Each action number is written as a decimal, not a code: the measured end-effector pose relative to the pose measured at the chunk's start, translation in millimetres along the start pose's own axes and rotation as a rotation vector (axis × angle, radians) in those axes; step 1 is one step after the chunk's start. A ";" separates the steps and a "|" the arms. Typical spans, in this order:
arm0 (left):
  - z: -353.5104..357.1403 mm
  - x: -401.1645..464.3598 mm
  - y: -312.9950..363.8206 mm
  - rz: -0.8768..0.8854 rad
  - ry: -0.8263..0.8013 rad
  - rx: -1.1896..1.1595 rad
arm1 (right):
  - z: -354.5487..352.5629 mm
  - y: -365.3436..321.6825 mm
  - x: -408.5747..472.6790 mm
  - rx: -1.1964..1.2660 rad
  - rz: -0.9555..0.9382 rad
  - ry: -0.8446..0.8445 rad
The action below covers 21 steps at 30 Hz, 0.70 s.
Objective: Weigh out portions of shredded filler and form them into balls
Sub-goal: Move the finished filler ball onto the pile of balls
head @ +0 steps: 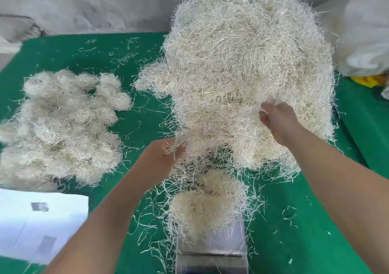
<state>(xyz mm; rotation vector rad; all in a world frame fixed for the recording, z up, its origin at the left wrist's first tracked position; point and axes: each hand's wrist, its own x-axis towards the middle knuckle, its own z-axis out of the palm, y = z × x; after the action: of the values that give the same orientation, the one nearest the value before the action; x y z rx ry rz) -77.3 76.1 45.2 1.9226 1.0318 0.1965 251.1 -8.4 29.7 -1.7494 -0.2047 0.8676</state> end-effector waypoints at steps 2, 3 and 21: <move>5.7 -16.3 12.2 0.066 0.122 -0.238 | 7.3 6.9 -8.4 -0.463 -0.058 -0.258; 10.3 -23.4 20.0 0.099 0.163 -0.334 | 13.3 7.5 -13.1 -0.594 -0.035 -0.396; 77.6 -30.6 31.8 -0.259 0.119 -1.286 | 8.4 -11.3 -139.8 -0.566 -0.454 -0.464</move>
<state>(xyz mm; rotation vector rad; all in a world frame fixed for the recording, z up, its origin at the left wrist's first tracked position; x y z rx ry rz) -38.9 -3.7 33.9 0.6160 0.8593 0.6433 148.8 -72.9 101.4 -1.8634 -1.2029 0.9122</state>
